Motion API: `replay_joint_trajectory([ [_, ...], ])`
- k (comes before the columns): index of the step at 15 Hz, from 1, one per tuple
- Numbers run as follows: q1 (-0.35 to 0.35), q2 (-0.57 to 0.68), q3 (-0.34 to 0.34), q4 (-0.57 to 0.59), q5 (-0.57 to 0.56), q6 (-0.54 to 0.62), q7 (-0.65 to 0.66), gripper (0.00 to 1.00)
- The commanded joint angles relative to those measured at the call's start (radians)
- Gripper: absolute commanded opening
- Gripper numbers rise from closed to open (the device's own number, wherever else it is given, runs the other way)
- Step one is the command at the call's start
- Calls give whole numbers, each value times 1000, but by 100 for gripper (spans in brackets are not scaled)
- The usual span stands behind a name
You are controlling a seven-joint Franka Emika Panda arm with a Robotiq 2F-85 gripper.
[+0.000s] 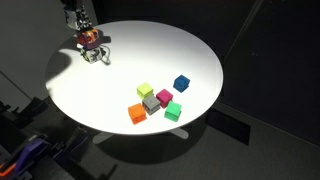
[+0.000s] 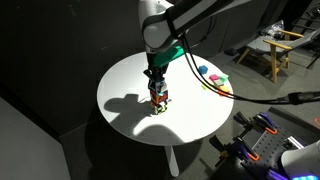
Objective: Put the light blue plushy cube on the orange plushy cube
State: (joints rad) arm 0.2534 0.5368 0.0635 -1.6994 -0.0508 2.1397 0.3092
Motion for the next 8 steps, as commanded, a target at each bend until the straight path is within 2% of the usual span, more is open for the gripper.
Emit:
replay_joint_trajectory([
  [1, -5, 23, 1, 40, 6, -9, 0, 9],
  [8, -8, 47, 0, 70, 8, -14, -9, 9],
])
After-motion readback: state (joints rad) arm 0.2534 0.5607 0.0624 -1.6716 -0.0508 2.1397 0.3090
